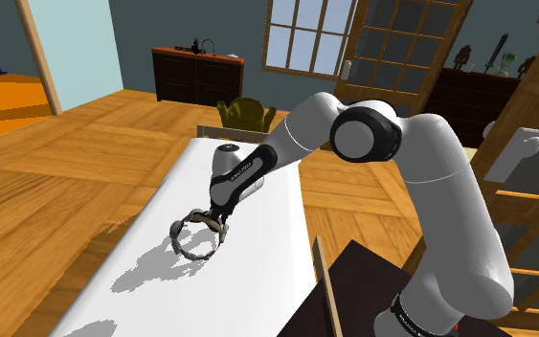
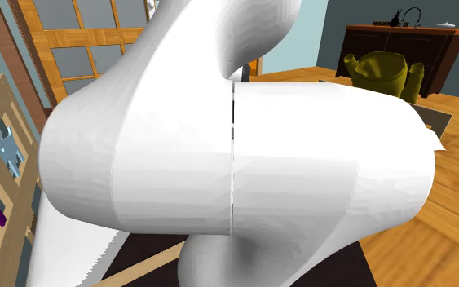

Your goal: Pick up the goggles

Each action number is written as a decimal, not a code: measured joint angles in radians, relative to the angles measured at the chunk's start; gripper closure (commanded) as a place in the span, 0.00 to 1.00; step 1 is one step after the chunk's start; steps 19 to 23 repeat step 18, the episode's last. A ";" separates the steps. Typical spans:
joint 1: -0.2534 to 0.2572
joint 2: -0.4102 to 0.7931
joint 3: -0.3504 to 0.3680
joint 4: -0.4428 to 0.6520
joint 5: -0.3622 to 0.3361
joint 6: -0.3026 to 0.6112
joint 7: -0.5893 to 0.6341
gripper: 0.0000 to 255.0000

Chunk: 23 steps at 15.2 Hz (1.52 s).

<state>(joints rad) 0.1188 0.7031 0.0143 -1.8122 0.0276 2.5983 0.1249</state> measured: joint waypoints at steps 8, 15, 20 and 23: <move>0.001 -0.052 0.000 -0.013 0.000 -0.040 0.002 1.00; -0.001 -0.125 0.000 -0.025 0.000 -0.101 0.002 1.00; -0.001 -0.150 -0.001 -0.023 -0.001 -0.127 0.003 1.00; -0.001 -0.150 -0.001 -0.023 -0.001 -0.127 0.003 1.00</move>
